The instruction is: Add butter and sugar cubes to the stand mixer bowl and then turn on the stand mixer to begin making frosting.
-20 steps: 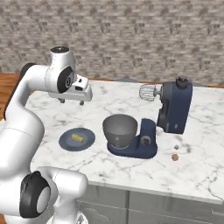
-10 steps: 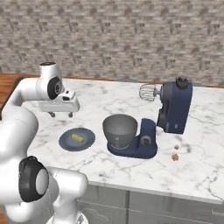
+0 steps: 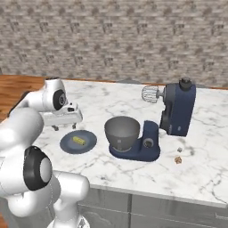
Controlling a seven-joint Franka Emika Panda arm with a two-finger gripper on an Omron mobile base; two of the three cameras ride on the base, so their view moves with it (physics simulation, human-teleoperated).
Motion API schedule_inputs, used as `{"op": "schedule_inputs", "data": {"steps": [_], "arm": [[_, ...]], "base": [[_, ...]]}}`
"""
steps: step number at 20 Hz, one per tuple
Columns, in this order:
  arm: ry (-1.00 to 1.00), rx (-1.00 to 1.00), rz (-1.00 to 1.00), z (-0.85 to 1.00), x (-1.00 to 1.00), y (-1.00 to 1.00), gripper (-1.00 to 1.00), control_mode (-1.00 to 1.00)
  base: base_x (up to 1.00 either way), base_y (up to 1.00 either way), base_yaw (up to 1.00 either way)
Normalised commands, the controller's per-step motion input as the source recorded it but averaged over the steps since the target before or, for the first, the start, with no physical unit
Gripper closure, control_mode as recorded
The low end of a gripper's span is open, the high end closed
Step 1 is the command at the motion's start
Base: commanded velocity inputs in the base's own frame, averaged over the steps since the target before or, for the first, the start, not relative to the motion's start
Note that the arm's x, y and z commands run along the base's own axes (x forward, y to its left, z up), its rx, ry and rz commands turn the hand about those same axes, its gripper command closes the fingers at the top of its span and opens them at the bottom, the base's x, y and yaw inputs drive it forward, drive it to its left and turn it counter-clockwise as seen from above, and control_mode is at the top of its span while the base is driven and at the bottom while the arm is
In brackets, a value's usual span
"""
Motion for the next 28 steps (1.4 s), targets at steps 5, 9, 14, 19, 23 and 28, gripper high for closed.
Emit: {"op": "schedule_inputs", "data": {"steps": [5, 9, 14, 19, 23, 28], "arm": [[0.0, 0.0, 0.1, -0.2, 0.0, -0.22, -1.0, -1.0], [0.0, 0.0, 0.07, -0.05, 0.13, -0.33, -1.0, -1.0], [0.08, 0.0, 0.11, -0.21, 0.46, -0.06, -1.0, -1.0], [0.04, 0.0, 0.17, -0.33, 0.4, 0.0, -1.0, -1.0], [0.0, 0.0, 0.2, -0.33, 0.01, 0.02, -1.0, -1.0], [0.0, 0.0, 0.19, -0.39, 0.0, 0.1, -1.0, -1.0]], "base": [[0.0, 0.0, 0.0], [0.0, 0.0, 0.0], [0.0, 0.0, 0.0], [0.0, 0.0, 0.0], [0.0, 0.0, 0.0], [0.0, 0.0, 0.0]]}}
